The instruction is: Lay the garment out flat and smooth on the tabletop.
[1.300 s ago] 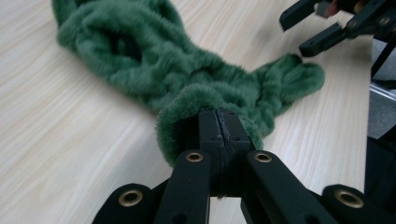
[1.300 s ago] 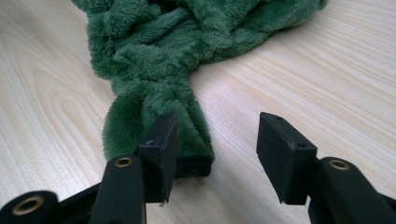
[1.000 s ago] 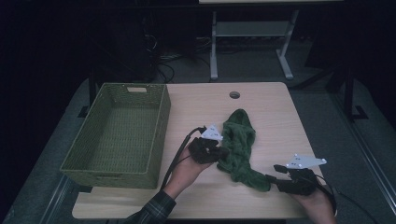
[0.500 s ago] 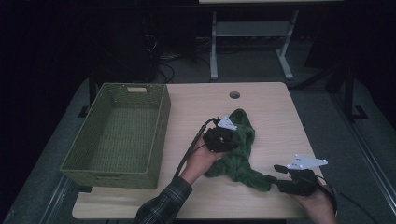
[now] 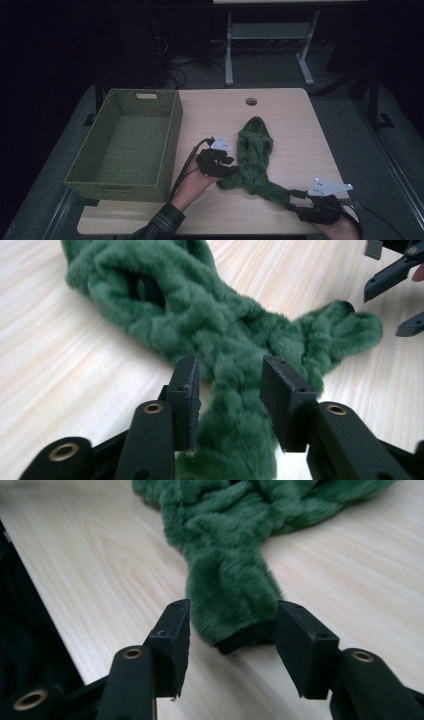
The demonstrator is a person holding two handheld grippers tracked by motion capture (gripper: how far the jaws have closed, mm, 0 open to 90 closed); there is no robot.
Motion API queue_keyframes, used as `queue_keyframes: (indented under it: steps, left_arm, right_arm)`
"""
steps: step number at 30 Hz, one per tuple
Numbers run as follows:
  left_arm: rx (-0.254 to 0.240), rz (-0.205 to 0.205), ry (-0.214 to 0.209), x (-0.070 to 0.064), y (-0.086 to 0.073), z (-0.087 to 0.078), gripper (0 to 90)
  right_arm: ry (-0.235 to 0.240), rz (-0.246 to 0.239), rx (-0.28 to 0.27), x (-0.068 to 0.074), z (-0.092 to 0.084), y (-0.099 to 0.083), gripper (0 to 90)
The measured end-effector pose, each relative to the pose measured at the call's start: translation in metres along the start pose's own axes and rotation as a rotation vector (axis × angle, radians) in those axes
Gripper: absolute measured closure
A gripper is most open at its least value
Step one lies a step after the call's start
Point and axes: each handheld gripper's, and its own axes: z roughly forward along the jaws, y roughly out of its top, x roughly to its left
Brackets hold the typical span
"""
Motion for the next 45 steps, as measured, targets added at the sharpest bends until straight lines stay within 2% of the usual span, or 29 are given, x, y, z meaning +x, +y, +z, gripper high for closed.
queue_keyframes:
  steps: [2,4,6,8,12,15,21,22,24,25,31,37,39,43,45]
  left_arm:
    - [0.005,-0.008,0.005,-0.001,-0.007,-0.003,55.5]
    - [0.019,-0.006,0.009,0.000,-0.014,-0.005,53.6]
    - [0.018,-0.015,0.010,-0.001,-0.021,-0.007,51.2]
    - [0.022,-0.018,0.014,-0.001,-0.026,-0.009,50.3]
    - [0.040,-0.021,0.015,0.001,-0.034,-0.011,49.8]
    - [0.037,-0.028,0.018,0.001,-0.036,-0.012,49.6]
    - [0.045,-0.014,0.011,0.000,-0.036,-0.011,49.6]
    - [0.036,-0.026,0.011,-0.001,-0.037,-0.010,49.6]
    - [0.046,-0.018,0.007,0.000,-0.037,-0.010,49.6]
    - [0.038,-0.027,0.007,-0.001,-0.037,-0.010,49.6]
    - [0.051,-0.015,0.003,0.000,-0.037,-0.010,49.6]
    - [0.046,-0.018,0.002,-0.001,-0.037,-0.010,49.6]
    - [0.048,-0.016,0.001,-0.001,-0.037,-0.010,49.7]
    - [0.051,-0.014,-0.002,-0.001,-0.038,-0.009,49.7]
    - [0.052,-0.016,-0.003,-0.001,-0.038,-0.009,49.6]
  right_arm:
    - [0.005,0.000,0.019,0.000,0.006,-0.001,52.2]
    - [0.000,-0.016,0.043,-0.001,0.012,-0.001,60.5]
    - [0.002,-0.027,0.056,-0.002,0.015,-0.001,74.1]
    - [0.009,-0.029,0.052,-0.002,0.014,0.000,79.9]
    - [0.025,-0.030,0.027,-0.003,0.010,0.007,79.6]
    - [0.030,-0.043,-0.006,-0.004,0.007,0.018,78.4]
    - [0.046,-0.034,-0.062,-0.013,0.011,0.044,80.0]
    - [0.045,-0.034,-0.058,-0.015,0.013,0.048,80.0]
    - [0.036,-0.040,-0.056,-0.018,0.018,0.057,80.1]
    - [0.030,-0.043,-0.053,-0.020,0.022,0.061,80.2]
    - [-0.011,-0.070,-0.034,-0.025,0.045,0.087,80.0]
    - [-0.021,-0.090,-0.009,-0.027,0.070,0.105,77.9]
    - [-0.027,-0.103,-0.021,-0.029,0.078,0.109,75.9]
    - [-0.013,-0.107,-0.013,-0.030,0.090,0.116,75.8]
    - [-0.008,-0.106,-0.024,-0.030,0.093,0.119,70.9]
